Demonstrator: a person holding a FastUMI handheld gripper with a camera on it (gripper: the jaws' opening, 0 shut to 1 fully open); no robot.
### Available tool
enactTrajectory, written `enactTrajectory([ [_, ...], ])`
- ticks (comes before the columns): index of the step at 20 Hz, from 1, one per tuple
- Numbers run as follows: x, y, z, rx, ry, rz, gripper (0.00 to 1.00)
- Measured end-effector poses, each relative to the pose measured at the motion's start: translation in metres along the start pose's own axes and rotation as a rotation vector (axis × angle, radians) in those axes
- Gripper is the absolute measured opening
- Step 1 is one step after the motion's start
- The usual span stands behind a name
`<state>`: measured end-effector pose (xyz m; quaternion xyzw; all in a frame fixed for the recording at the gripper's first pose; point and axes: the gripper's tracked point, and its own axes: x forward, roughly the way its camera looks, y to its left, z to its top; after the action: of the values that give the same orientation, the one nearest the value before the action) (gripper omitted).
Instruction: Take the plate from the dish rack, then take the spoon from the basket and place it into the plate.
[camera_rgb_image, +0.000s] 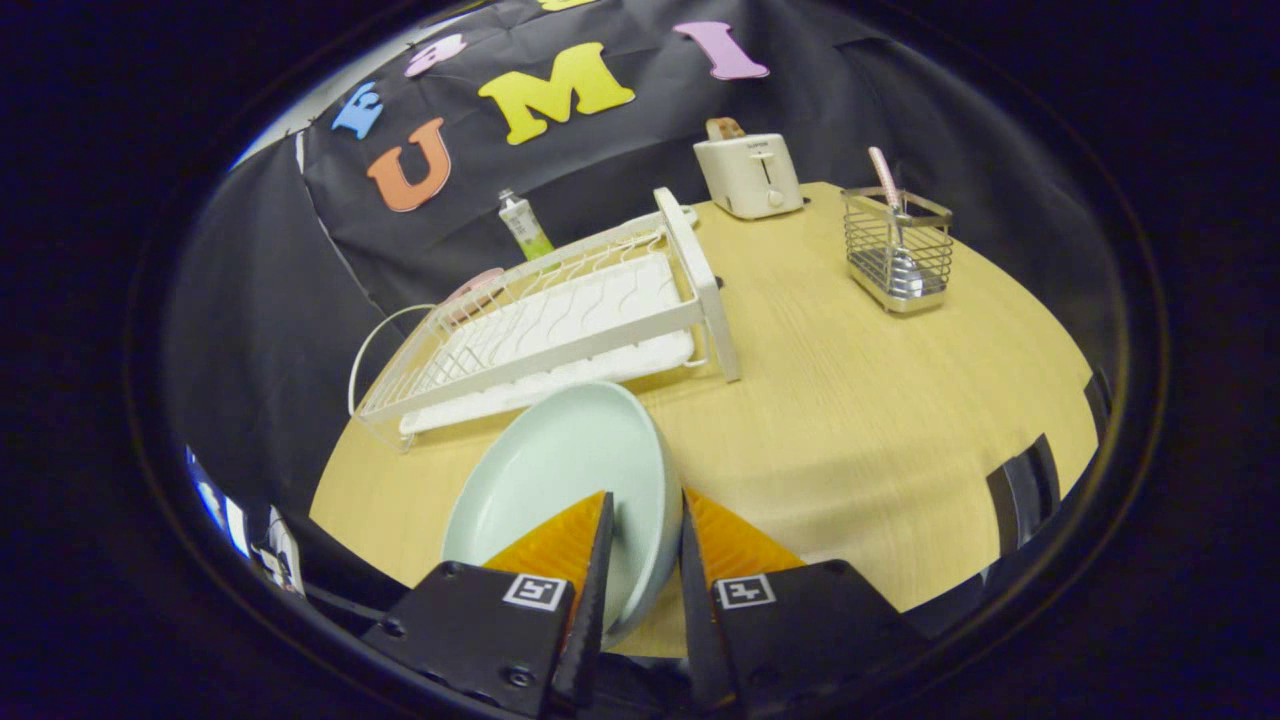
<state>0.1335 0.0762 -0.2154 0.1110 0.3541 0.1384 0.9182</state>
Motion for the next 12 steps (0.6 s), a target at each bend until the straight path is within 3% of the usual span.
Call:
enactTrajectory([
  [4,-0.007,0.002,0.018,0.028,-0.064,0.079,0.41],
  [6,-0.019,0.002,0.037,-0.015,-0.123,0.1,0.52],
  [9,-0.034,-0.016,0.069,-0.106,-0.235,0.02,0.76],
  [11,-0.042,-0.029,0.087,-0.146,-0.302,-0.037,1.0],
  [12,-0.044,-0.032,0.093,-0.157,-0.316,-0.044,1.0],
])
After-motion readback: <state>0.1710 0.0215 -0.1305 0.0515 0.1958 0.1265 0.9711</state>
